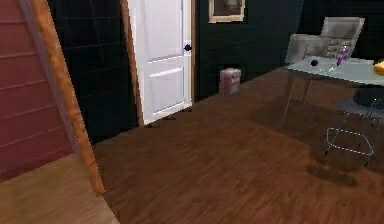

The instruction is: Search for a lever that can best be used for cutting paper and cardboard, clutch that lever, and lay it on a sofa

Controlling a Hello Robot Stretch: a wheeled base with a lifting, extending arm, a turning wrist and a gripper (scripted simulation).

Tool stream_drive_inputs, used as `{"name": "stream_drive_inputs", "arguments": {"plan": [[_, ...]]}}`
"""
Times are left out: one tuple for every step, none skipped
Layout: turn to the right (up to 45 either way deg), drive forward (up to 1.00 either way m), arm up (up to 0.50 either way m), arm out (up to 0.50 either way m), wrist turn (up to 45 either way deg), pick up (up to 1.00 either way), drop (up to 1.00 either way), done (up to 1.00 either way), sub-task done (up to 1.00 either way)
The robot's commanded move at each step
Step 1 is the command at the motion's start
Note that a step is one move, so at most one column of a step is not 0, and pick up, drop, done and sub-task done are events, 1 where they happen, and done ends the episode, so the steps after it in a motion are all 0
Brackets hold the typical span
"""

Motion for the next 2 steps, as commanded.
{"name": "stream_drive_inputs", "arguments": {"plan": [[36.0, 0.0, 0.0, 0.0, 0.0, 0.0, 0.0, 0.0, 0.0], [0.0, 1.0, 0.0, 0.0, 0.0, 0.0, 0.0, 0.0, 0.0]]}}
